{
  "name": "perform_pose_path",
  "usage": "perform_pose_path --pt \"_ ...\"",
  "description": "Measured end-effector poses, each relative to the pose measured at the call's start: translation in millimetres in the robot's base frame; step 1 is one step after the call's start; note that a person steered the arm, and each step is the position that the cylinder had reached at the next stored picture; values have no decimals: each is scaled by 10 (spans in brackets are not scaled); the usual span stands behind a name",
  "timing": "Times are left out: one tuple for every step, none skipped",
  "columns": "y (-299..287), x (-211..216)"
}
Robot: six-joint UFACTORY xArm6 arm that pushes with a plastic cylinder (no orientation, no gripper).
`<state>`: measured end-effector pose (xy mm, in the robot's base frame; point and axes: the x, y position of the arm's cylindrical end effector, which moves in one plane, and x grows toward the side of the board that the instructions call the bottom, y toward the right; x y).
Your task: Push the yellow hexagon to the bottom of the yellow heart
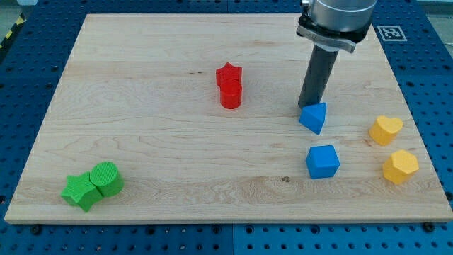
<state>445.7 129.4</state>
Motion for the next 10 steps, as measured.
perform_pose_path --pt "-11 157" --pt "-14 314" --pt "-14 427" --pt "7 202" --pt "317 -183" --pt "989 -222" --pt "1721 -173" --pt "1865 283" --pt "1771 935" --pt "1431 1533"
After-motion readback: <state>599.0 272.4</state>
